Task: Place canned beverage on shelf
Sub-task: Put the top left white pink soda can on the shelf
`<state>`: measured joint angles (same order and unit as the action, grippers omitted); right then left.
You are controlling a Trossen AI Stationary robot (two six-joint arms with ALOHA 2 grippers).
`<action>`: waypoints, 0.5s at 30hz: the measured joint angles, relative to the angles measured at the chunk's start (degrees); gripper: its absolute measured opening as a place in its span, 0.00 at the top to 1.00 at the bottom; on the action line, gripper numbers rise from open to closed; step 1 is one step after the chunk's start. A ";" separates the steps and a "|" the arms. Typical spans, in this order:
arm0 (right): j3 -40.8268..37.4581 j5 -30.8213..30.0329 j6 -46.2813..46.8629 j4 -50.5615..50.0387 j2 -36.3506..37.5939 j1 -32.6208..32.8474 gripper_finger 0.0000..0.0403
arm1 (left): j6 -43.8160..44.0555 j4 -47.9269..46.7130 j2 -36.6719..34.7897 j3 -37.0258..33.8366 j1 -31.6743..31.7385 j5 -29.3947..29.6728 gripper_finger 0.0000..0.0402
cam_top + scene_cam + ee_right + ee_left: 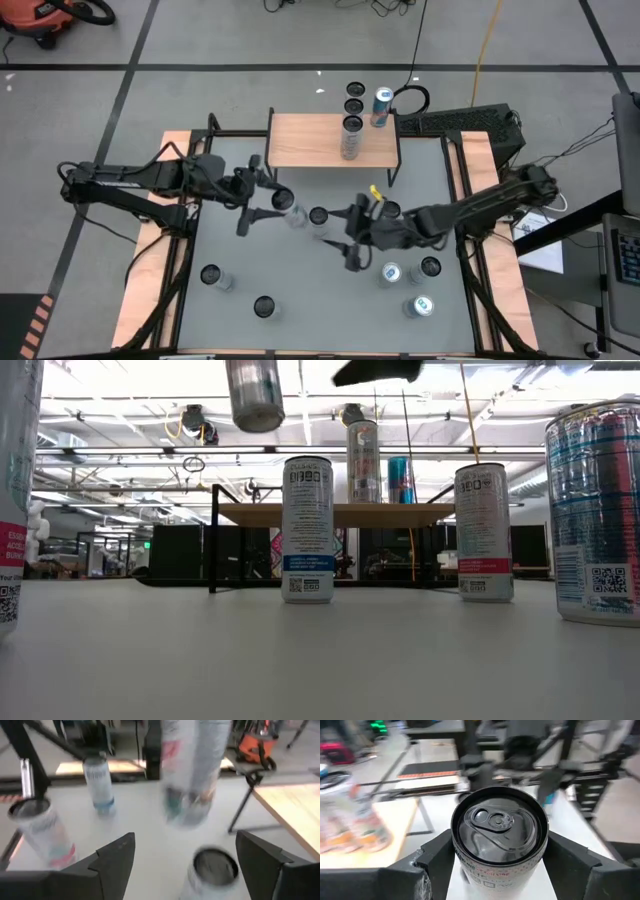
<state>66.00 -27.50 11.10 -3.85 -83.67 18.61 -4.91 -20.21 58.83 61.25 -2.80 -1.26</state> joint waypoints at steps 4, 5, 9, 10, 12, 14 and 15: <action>0.00 -0.97 1.34 -9.13 2.37 2.89 0.34 | -2.53 0.68 0.00 0.00 0.56 2.41 0.36; 0.00 -0.97 1.50 -10.73 2.44 3.52 0.34 | -3.46 1.17 0.00 0.02 0.82 2.49 0.36; -0.04 -0.95 3.34 -14.78 2.06 5.37 0.36 | -4.77 1.33 -0.02 0.86 2.84 2.46 0.36; -0.06 -0.97 4.09 -15.21 1.91 5.73 0.36 | -4.63 1.22 0.00 1.25 3.67 2.50 0.36; -0.07 -1.03 5.25 -15.28 1.55 6.42 0.37 | -5.00 1.07 0.00 2.17 5.28 2.46 0.36; -0.07 -1.14 5.61 -15.25 1.32 7.27 0.37 | -6.49 1.30 0.00 3.01 7.06 1.59 0.36; -0.07 -1.19 5.60 -15.11 1.30 7.66 0.37 | -7.31 1.33 0.00 3.41 7.97 0.71 0.36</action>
<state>65.93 -28.69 16.70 -18.95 -82.37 26.27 -12.22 -18.88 58.83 64.66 5.17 -0.55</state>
